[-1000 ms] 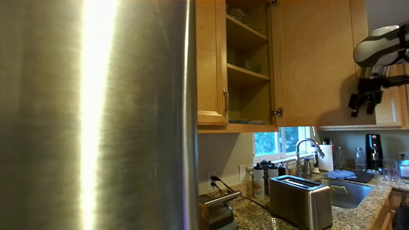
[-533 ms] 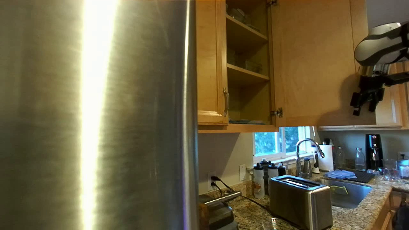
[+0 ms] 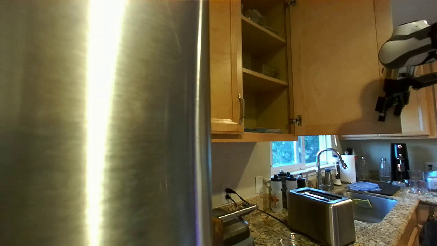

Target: Close the kitchen cabinet doors

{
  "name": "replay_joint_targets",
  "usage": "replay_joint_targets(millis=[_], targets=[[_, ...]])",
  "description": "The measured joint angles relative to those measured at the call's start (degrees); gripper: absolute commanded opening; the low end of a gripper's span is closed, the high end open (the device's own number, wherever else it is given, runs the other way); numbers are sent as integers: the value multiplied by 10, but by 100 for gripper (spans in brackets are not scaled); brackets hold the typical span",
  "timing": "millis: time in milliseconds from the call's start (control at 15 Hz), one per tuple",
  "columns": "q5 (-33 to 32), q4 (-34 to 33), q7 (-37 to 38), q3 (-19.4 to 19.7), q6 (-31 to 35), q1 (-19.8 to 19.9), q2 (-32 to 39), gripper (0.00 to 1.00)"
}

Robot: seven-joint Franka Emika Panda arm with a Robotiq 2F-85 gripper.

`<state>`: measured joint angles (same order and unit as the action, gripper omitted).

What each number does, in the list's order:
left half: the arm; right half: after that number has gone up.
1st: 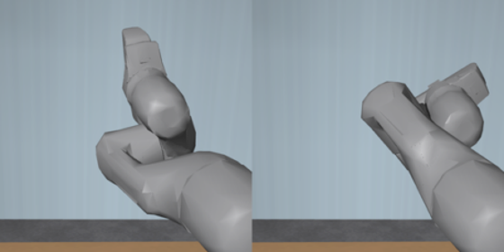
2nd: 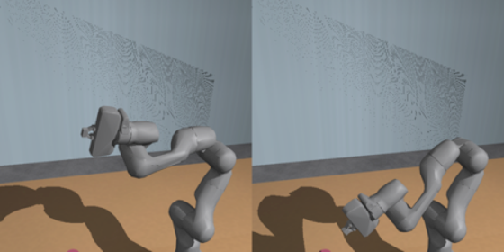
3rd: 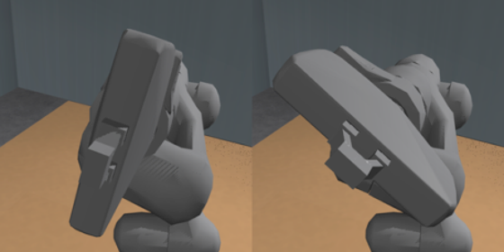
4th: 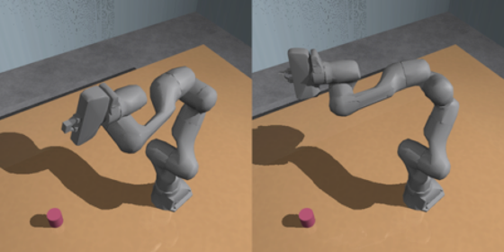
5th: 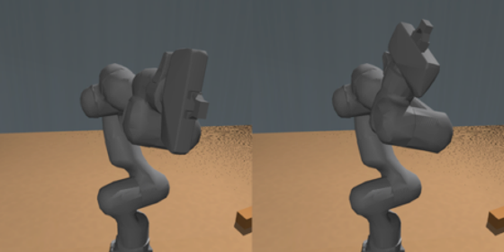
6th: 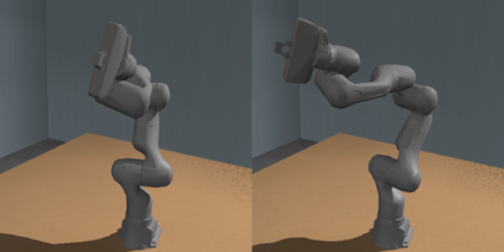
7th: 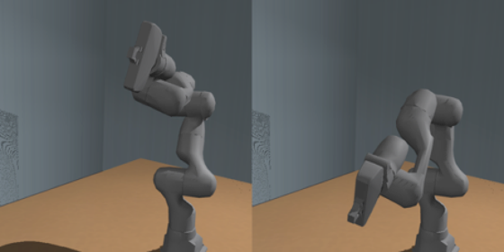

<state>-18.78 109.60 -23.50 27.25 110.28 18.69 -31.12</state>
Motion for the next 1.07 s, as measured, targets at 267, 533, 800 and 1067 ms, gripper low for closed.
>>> replay_joint_targets(millis=[267, 533, 800, 1067], targets=[[-3, 0, -16, 10, -5, 4, 1, 100], [-22, 0, -3, 9, -13, 23, 1, 100], [-24, 1, 2, 11, 22, 29, 2, 100], [-22, 19, -3, 21, 114, 25, 5, 100]])
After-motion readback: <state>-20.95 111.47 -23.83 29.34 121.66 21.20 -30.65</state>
